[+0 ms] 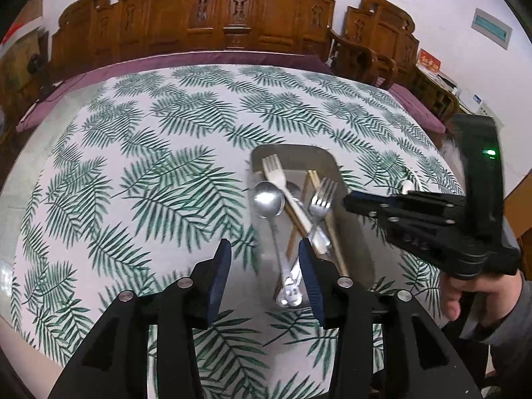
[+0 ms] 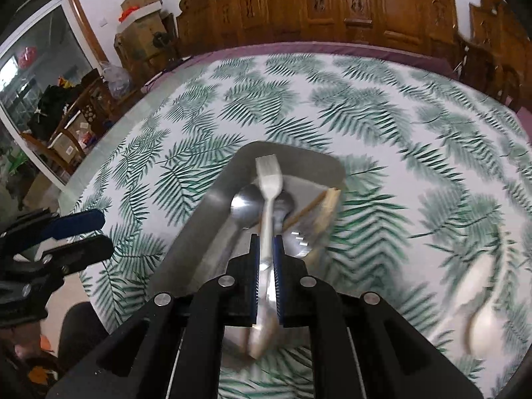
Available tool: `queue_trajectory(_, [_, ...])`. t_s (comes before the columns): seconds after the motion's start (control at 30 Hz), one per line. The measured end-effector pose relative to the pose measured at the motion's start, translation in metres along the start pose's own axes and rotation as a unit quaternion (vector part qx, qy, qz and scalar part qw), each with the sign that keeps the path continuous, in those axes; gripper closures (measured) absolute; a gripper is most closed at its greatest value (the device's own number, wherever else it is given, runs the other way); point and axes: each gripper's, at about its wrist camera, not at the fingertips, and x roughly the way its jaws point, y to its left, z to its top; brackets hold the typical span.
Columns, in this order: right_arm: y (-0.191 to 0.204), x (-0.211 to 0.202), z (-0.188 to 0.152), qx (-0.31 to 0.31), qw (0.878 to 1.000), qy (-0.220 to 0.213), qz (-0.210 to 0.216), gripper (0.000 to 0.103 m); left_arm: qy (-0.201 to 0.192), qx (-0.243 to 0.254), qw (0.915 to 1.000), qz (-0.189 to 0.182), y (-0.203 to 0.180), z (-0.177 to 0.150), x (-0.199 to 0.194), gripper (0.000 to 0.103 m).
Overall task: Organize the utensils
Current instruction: 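Carry the metal spoon into the tray and open the right tool, then grasp a white plastic spoon with the left tool while the right tool grasps a white plastic fork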
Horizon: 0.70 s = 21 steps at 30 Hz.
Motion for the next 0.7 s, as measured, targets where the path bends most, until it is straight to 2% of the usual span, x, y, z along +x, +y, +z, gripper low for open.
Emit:
queue_trajectory(0.17, [-0.031, -0.036, -0.012, -0.004, 0.999, -0.020, -0.024, 0.092, -0.002, 0.007, 0.9998, -0.020, -0.021, 0.006, 0.007, 0.053])
queue_trajectory(0.2, [-0.037, -0.040, -0.014, -0.003, 0.999, -0.022, -0.027, 0.092, -0.003, 0.009, 0.9997, -0.025, -0.025, 0.006, 0.008, 0.041])
queue_trajectory(0.27, [-0.049, -0.048, -0.019, 0.001, 0.999, -0.025, -0.036, 0.092, -0.010, 0.021, 0.9993, -0.030, -0.038, 0.008, 0.010, 0.035])
queue_trajectory(0.57, [-0.120, -0.078, -0.039, 0.031, 0.995, -0.037, -0.090, 0.092, -0.002, 0.049, 0.9978, -0.045, -0.082, 0.020, 0.030, 0.035])
queue_trajectory(0.63, [-0.133, -0.080, -0.044, 0.038, 0.994, -0.036, -0.099, 0.086, 0.001, 0.053, 0.9974, -0.050, -0.090, 0.021, 0.035, 0.035])
queue_trajectory(0.67, [-0.140, -0.080, -0.046, 0.042, 0.993, -0.036, -0.103, 0.080, 0.002, 0.056, 0.9971, -0.052, -0.095, 0.022, 0.038, 0.035])
queue_trajectory(0.7, [-0.148, -0.079, -0.049, 0.047, 0.993, -0.034, -0.107, 0.080, 0.004, 0.058, 0.9969, -0.053, -0.098, 0.022, 0.041, 0.035])
